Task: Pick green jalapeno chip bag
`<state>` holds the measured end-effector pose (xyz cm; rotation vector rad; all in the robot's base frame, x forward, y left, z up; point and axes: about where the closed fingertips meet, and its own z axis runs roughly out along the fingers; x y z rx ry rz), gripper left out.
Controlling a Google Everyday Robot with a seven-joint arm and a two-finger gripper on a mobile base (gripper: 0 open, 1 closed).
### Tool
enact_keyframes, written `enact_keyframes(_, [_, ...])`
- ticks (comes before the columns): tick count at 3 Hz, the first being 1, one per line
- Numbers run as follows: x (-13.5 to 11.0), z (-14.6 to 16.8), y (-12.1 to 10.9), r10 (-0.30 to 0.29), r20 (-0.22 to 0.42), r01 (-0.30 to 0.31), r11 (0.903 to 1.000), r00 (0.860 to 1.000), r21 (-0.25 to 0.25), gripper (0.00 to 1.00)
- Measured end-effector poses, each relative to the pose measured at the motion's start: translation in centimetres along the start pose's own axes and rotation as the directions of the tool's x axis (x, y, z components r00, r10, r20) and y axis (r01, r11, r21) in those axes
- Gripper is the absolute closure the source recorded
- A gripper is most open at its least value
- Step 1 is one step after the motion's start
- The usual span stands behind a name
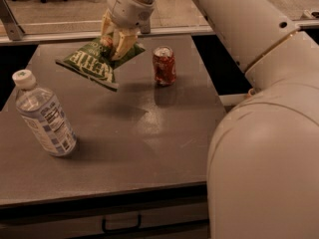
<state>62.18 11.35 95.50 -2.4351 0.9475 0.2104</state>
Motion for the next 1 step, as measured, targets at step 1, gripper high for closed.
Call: enact_keyframes(1, [0.0, 0.0, 0.0, 0.0, 0.0, 0.0, 1.0, 1.0, 0.0, 1.0])
